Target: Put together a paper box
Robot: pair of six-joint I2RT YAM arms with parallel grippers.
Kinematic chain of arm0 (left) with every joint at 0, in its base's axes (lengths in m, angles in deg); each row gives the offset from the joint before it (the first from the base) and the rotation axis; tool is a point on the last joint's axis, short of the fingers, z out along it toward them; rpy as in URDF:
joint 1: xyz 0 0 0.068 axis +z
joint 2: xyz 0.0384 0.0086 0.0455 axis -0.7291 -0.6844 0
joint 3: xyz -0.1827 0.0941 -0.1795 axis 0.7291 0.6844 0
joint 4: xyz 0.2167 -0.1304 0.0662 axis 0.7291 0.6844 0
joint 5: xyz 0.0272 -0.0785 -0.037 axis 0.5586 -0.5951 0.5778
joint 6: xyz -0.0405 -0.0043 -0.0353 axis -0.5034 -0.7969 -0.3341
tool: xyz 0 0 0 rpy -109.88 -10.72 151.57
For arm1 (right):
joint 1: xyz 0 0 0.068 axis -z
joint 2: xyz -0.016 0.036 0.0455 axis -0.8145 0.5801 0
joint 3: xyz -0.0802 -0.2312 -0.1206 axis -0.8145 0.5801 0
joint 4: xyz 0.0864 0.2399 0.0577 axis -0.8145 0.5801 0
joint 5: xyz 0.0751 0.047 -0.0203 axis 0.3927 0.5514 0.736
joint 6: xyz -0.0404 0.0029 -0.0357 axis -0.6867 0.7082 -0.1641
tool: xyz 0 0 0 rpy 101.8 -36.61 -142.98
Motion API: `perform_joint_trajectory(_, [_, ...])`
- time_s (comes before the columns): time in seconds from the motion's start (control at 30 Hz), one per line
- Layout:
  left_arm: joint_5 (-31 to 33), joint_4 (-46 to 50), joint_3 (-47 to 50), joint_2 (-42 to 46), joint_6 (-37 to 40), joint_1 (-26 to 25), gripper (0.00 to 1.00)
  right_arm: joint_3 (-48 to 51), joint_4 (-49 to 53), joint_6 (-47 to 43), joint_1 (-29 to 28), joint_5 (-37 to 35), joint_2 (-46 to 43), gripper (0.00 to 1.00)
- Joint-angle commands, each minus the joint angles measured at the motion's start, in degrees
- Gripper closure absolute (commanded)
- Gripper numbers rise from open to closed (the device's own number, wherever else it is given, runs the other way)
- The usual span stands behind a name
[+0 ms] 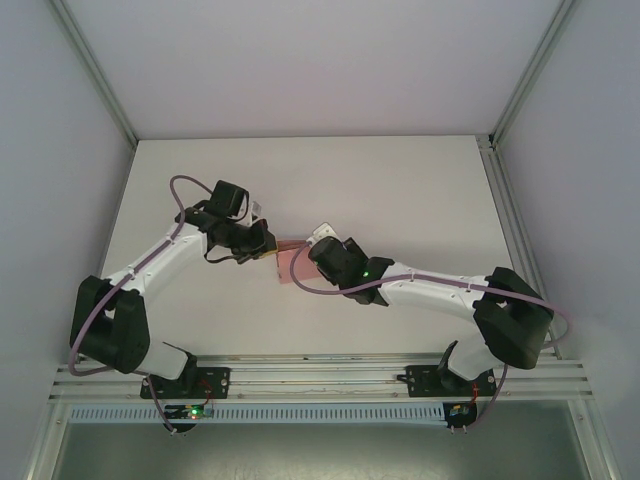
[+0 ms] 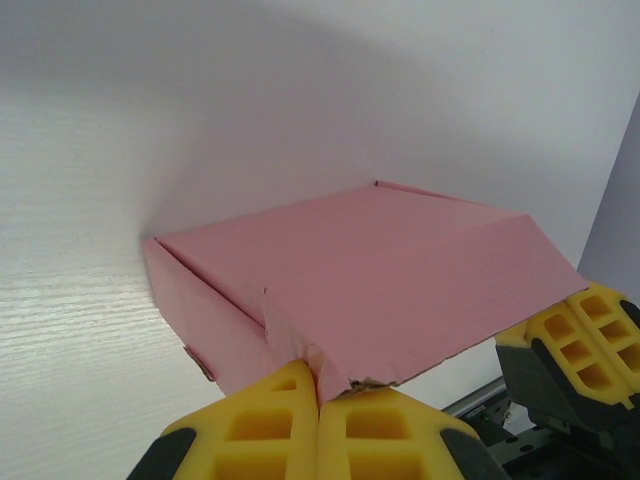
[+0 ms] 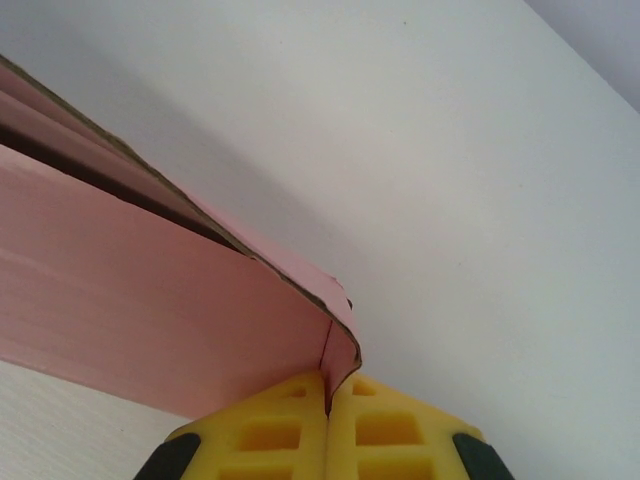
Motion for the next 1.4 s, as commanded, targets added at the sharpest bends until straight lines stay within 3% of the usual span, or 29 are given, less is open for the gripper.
perform_joint_trajectory(0.0, [-4.14,-2.31,-1.86,-1.25,-0.27,0.61,1.00,1.17,5.71,0.58,-1.10,3.09,2.26,1.00])
perform_joint_trajectory(0.33, [-8.31,-3.81,-1.66,-4.36,-0.82,2.38,1.00,0.30,7.12,2.45,-0.58,4.23,3.39,1.00])
perform_joint_trajectory(0.57, [-1.28,3.38,-0.20,0.36,12.03,1.68,1.00,0.12,7.56,2.80,-0.48,3.77,3.21,1.00])
perform_joint_trajectory(0.73, [6.59,4.02,3.71,4.10,17.26,-4.44,1.00,0.38,7.12,3.54,-0.49,3.79,2.94,1.00])
perform_joint_trajectory(0.83, [6.20,1.46,6.91,5.32,16.26,-5.78,1.00,0.46,7.03,3.90,-0.57,3.77,3.11,1.00])
perform_joint_trajectory(0.93, [14.83,1.80,8.99,7.05,16.92,-8.21,1.00,1.12,6.45,4.42,-0.72,3.61,2.92,1.00])
perform_joint_trajectory(1.13, [21.91,-0.91,11.89,6.14,14.03,-15.28,1.00,2.57,4.86,5.83,-0.92,3.53,2.11,1.00])
perform_joint_trajectory(1.37, [20.59,-7.48,15.83,8.11,5.54,-19.30,1.00,3.85,1.90,7.24,-1.21,4.97,1.78,1.00])
